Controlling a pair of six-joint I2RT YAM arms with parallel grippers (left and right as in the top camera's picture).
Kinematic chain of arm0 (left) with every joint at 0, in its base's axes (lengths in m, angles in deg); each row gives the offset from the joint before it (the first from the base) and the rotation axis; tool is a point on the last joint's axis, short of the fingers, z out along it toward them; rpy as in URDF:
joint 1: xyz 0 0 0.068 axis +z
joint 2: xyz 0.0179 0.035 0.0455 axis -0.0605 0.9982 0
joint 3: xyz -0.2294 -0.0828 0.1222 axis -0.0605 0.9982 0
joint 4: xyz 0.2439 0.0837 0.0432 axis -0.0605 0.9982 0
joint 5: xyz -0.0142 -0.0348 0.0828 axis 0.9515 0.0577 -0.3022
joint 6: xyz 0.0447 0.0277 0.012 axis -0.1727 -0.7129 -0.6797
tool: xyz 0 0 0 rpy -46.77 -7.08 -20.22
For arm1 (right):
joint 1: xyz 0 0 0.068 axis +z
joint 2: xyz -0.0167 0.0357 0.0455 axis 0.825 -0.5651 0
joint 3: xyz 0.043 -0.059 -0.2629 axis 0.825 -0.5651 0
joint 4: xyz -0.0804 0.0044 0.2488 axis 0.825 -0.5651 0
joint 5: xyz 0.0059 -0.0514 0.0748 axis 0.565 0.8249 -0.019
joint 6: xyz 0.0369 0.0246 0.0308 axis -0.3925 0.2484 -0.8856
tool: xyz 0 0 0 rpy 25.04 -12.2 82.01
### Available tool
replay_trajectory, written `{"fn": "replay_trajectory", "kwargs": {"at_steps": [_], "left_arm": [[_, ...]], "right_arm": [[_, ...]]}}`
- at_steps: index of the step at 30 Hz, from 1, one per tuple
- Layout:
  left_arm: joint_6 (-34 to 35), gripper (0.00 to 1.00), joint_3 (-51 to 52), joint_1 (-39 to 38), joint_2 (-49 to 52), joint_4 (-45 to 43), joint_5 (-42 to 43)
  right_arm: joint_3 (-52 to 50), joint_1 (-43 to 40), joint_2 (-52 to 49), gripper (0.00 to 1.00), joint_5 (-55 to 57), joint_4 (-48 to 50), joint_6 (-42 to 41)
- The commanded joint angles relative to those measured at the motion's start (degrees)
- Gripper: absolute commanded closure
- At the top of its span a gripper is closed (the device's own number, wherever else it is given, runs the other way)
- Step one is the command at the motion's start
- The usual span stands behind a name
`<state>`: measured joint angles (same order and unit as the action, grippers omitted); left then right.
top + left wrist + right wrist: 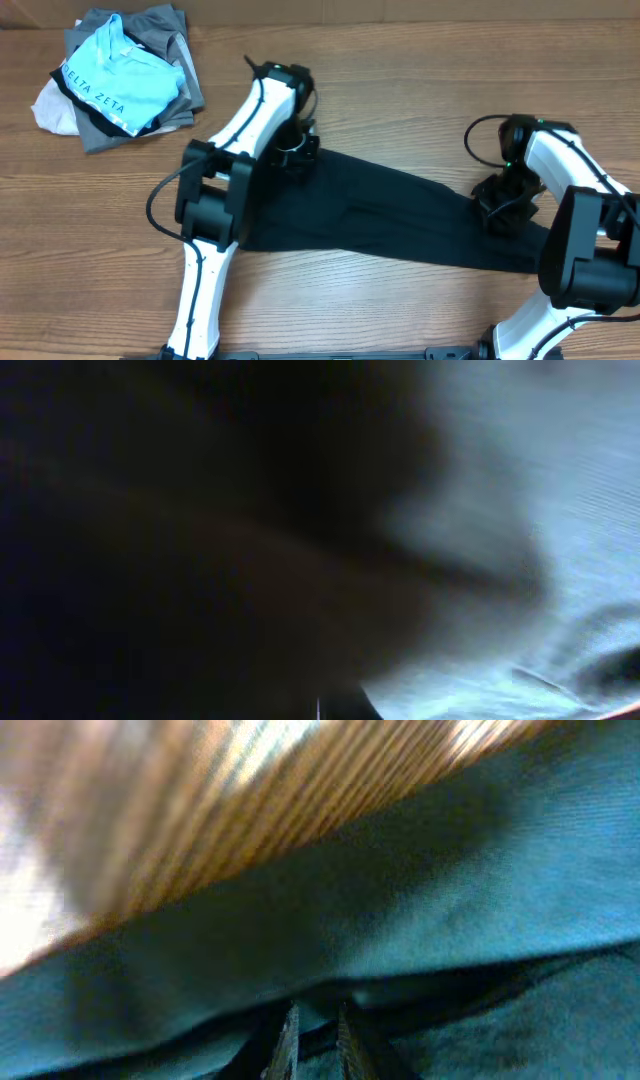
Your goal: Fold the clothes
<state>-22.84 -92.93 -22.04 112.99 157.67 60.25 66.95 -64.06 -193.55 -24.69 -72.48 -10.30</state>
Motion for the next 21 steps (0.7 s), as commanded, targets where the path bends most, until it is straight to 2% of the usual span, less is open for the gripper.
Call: {"fn": "replay_trajectory", "kwargs": {"at_steps": [1, 10, 14, 21], "left_arm": [[-0.3, 0.96, -0.4, 3.4, 1.6, 0.5, 0.2], [-0.4, 0.96, 0.2, 11.1, 1.6, 2.2, -2.8], [-0.4, 0.96, 0.2, 14.9, 1.6, 3.8, -2.8], [-0.4, 0.96, 0.2, 20.2, 1.6, 4.1, -2.6]], "right_arm": [[-3.4, 0.3, 1.8, 0.82, -1.0, 2.0, -0.4], [-5.6, 0.3, 1.8, 0.78, -0.1, 4.6, -0.3], [-5.6, 0.3, 1.8, 0.71, -1.5, 8.6, 3.0], [-5.5, 0.3, 1.8, 0.67, -7.2, 16.5, 7.2]]}}
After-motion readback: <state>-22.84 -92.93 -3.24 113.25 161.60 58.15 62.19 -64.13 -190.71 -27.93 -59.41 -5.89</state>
